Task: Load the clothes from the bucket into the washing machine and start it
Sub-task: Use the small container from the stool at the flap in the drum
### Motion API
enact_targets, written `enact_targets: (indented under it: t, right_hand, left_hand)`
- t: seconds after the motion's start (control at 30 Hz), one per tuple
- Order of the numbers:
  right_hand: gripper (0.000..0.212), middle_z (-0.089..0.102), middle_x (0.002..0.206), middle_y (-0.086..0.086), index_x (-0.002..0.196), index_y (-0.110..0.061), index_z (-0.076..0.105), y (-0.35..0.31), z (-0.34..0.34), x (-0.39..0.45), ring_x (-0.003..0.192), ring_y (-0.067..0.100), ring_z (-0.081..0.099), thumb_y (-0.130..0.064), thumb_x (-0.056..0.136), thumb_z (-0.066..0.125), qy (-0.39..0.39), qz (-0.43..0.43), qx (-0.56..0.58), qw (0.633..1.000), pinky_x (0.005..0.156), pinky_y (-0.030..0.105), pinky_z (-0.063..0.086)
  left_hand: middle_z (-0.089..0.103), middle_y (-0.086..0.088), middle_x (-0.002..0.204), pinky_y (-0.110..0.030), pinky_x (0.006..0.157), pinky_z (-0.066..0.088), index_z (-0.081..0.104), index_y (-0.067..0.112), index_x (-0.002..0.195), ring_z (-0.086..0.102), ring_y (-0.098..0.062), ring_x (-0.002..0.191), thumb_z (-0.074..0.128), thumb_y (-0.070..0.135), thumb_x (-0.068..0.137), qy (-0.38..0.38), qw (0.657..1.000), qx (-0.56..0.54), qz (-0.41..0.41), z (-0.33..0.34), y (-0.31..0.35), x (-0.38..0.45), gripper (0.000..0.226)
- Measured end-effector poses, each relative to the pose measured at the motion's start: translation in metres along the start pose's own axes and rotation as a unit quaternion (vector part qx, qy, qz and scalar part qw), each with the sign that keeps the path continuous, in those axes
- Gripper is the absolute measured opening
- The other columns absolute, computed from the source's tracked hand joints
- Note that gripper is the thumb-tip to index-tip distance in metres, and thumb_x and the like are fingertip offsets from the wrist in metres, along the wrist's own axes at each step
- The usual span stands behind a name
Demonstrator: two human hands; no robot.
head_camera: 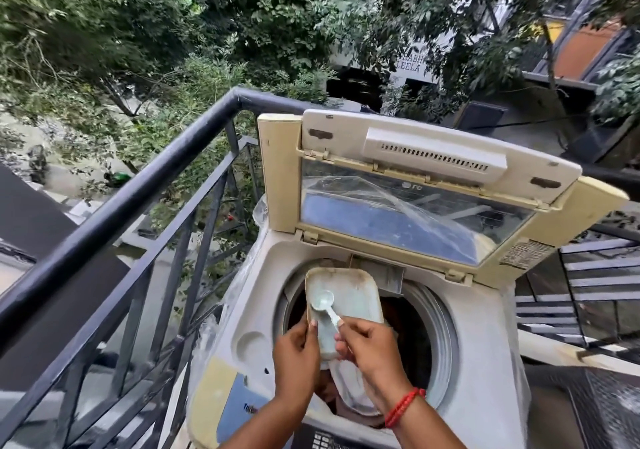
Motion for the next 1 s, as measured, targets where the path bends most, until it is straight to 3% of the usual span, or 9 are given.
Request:
enact_targets:
  t: [0.17, 0.33, 0.43, 0.53, 0.6, 0.67, 0.77, 0.9, 1.0]
  right_hand:
    - [0.01, 0.061, 0.06, 0.007, 0.084, 0.002, 0.069, -0.009, -0.005, 0.019, 0.046, 0.006, 0.057, 0.006, 0.088, 0.06, 0.003, 0.044, 0.127, 0.991, 0.05, 0.012, 0.05]
    - [0.013, 0.062, 0.055, 0.004, 0.082, 0.002, 0.067, -0.013, -0.021, 0.032, 0.044, 0.003, 0.058, 0.008, 0.088, 0.058, 0.005, 0.028, 0.168, 0.985, 0.047, 0.01, 0.049]
    - [0.016, 0.064, 0.057, 0.004, 0.08, -0.002, 0.068, -0.019, -0.038, 0.048, 0.044, 0.003, 0.059, 0.007, 0.088, 0.058, 0.021, 0.002, 0.167, 0.986, 0.047, 0.011, 0.05]
    - [0.01, 0.061, 0.066, 0.009, 0.085, 0.001, 0.067, -0.024, -0.055, 0.068, 0.044, 0.002, 0.06, 0.002, 0.091, 0.059, 0.048, -0.037, 0.069, 0.996, 0.046, 0.012, 0.049]
    - [0.011, 0.062, 0.068, 0.012, 0.09, 0.005, 0.066, -0.027, -0.063, 0.082, 0.043, 0.002, 0.062, -0.003, 0.092, 0.059, 0.068, -0.071, -0.048, 0.994, 0.045, 0.012, 0.049]
    - [0.016, 0.063, 0.063, 0.012, 0.085, 0.007, 0.067, -0.028, -0.068, 0.093, 0.043, 0.001, 0.063, -0.006, 0.092, 0.06, 0.086, -0.108, -0.162, 0.977, 0.043, 0.01, 0.046]
    - [0.023, 0.065, 0.051, 0.005, 0.067, -0.004, 0.066, -0.033, -0.07, 0.105, 0.04, -0.002, 0.061, -0.008, 0.089, 0.063, 0.098, -0.19, -0.332, 0.919, 0.039, 0.01, 0.042]
    - [0.02, 0.061, 0.05, 0.01, 0.055, -0.009, 0.063, -0.031, -0.06, 0.116, 0.043, 0.025, 0.062, 0.0, 0.064, 0.078, 0.069, -0.323, -0.583, 0.742, 0.039, 0.026, 0.046]
    - [0.026, 0.059, 0.056, 0.011, 0.061, -0.008, 0.065, -0.021, -0.058, 0.124, 0.041, 0.028, 0.058, 0.008, 0.047, 0.079, 0.066, -0.317, -0.671, 0.667, 0.036, 0.026, 0.045]
  left_hand:
    - [0.077, 0.001, 0.083, -0.027, 0.069, 0.058, 0.075, 0.01, 0.098, 0.072, -0.01, 0.08, 0.056, 0.021, 0.098, -0.024, 0.998, -0.038, -0.048, 0.001, -0.012, -0.003, 0.022]
    - [0.075, 0.002, 0.077, -0.032, 0.07, 0.054, 0.072, 0.02, 0.084, 0.069, -0.015, 0.078, 0.057, 0.027, 0.097, 0.033, 0.994, -0.054, -0.085, -0.021, -0.017, 0.011, 0.021]
    - [0.074, 0.012, 0.08, -0.048, 0.08, 0.059, 0.073, 0.02, 0.104, 0.071, -0.019, 0.084, 0.057, 0.025, 0.097, 0.05, 0.991, -0.078, -0.097, -0.036, -0.018, 0.02, 0.018]
    - [0.075, -0.004, 0.091, -0.039, 0.074, 0.056, 0.064, 0.008, 0.125, 0.07, -0.028, 0.088, 0.055, 0.024, 0.098, 0.076, 0.989, -0.081, -0.1, -0.049, -0.022, 0.025, 0.033]
    - [0.073, -0.02, 0.098, -0.035, 0.067, 0.05, 0.063, 0.01, 0.126, 0.069, -0.035, 0.091, 0.055, 0.028, 0.098, 0.089, 0.988, -0.076, -0.096, -0.057, -0.026, 0.025, 0.034]
    - [0.073, -0.021, 0.095, -0.035, 0.068, 0.053, 0.066, 0.011, 0.124, 0.069, -0.029, 0.079, 0.055, 0.028, 0.098, 0.09, 0.988, -0.075, -0.1, -0.061, -0.03, 0.024, 0.033]
    - [0.075, -0.011, 0.096, -0.034, 0.067, 0.057, 0.067, 0.011, 0.121, 0.067, -0.022, 0.076, 0.055, 0.025, 0.098, 0.087, 0.988, -0.068, -0.111, -0.063, -0.035, 0.022, 0.03]
    - [0.072, -0.019, 0.104, -0.041, 0.073, 0.058, 0.066, 0.008, 0.12, 0.069, -0.034, 0.091, 0.054, 0.023, 0.098, 0.083, 0.988, -0.081, -0.104, -0.061, -0.032, 0.018, 0.029]
    - [0.071, -0.024, 0.098, -0.05, 0.077, 0.057, 0.072, 0.016, 0.1, 0.067, -0.041, 0.088, 0.055, 0.02, 0.098, 0.091, 0.987, -0.083, -0.102, -0.06, -0.026, 0.014, 0.018]
Point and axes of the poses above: each hand's wrist, its own x-axis towards the middle knuckle, its own z-axis out of the palm, y = z × x, the point moved 5 cm from there along x, towards the middle knuckle
